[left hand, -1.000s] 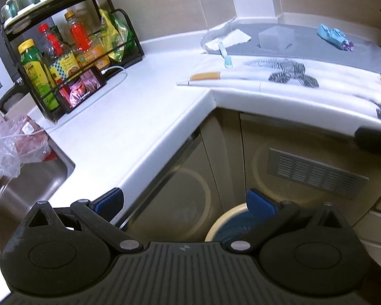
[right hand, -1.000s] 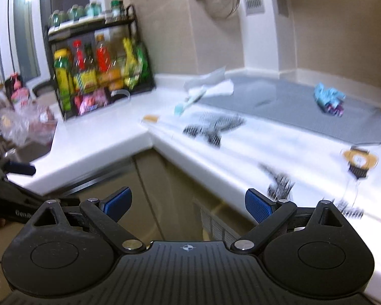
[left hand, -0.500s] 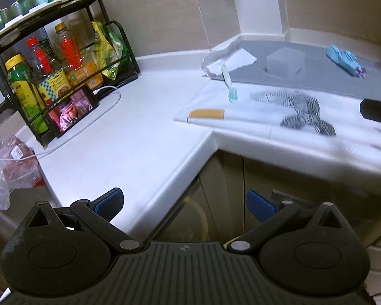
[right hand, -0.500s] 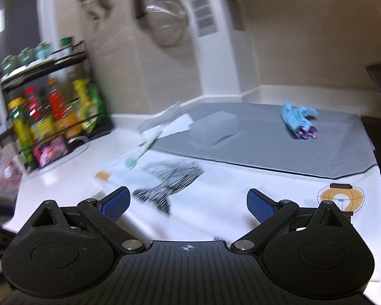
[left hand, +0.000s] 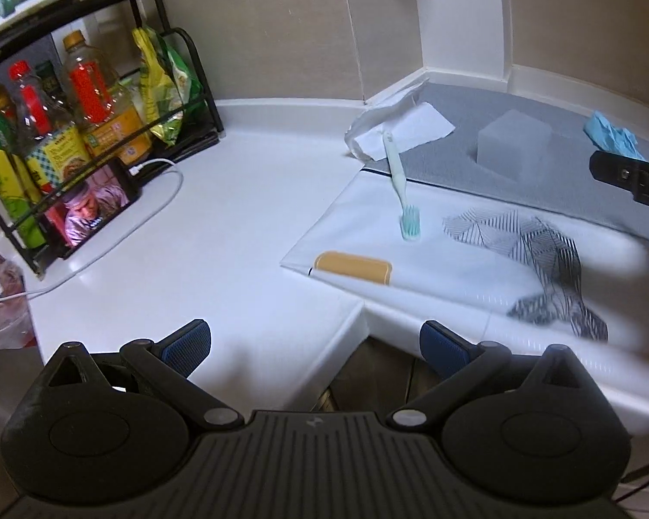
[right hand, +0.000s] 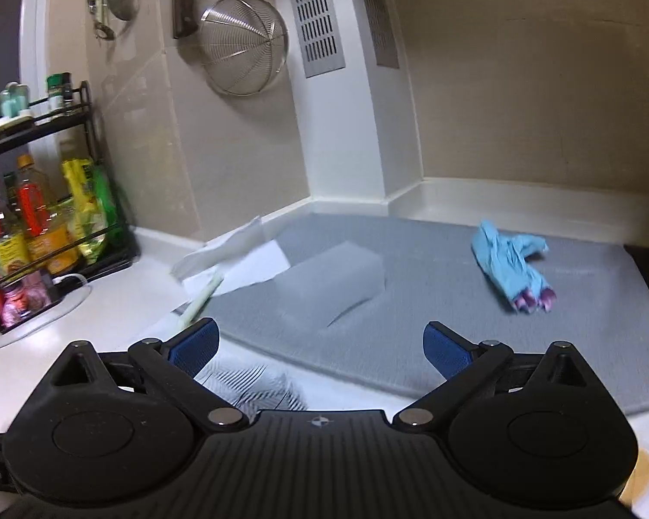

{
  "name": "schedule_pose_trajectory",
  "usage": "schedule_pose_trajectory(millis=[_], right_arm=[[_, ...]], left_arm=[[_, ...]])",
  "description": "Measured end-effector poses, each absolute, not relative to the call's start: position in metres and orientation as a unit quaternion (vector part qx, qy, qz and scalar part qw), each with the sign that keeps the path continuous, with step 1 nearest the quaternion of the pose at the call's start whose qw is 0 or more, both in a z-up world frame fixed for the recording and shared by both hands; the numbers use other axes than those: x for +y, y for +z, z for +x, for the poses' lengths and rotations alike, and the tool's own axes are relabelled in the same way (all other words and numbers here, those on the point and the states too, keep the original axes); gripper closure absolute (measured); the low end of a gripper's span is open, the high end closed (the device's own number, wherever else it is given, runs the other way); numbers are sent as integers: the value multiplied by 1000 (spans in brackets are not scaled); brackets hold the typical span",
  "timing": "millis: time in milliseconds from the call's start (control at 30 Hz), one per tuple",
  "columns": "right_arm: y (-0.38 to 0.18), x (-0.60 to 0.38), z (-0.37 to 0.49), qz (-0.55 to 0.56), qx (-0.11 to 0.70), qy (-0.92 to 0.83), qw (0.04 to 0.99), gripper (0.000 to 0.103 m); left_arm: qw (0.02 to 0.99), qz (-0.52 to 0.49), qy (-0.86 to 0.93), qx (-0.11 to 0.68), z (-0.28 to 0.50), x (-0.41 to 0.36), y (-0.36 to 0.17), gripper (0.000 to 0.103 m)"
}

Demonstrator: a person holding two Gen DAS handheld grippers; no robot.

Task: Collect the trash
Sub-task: 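Move both tools over the grey mat toward the clear box and toothbrush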

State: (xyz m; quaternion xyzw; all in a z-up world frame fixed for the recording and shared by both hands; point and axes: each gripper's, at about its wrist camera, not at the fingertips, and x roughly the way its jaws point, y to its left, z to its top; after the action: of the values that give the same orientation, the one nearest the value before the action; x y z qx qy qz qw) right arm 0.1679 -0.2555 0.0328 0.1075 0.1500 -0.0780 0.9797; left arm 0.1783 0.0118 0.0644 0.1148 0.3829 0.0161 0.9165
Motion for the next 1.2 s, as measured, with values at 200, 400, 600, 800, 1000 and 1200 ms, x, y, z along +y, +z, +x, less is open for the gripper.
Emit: schedule_pose_trajectory(millis=[200,400,600,800,1000,1200], right_arm=[[32,-270,215,124,155,-89,976,1],[21,-268,284,172,210,-63,960,1],[10,-250,348,175,252,-103,946,1],[7,-260,344,170,244,-212,931,24],[7,-286,287,168,224,-197,940,25],[-1,-300,264,106,240,-167,951,25]], left_arm=[[917,95,20,387,190,27,65,0],[915,86,41,392,178,53,61,0],[914,89,63,391,168,74,61,0],[920,82,57,380,177,72,70,0],[929,79,16,362,208,35,77,0],[923,67,-19,378,281,-16,61,0]])
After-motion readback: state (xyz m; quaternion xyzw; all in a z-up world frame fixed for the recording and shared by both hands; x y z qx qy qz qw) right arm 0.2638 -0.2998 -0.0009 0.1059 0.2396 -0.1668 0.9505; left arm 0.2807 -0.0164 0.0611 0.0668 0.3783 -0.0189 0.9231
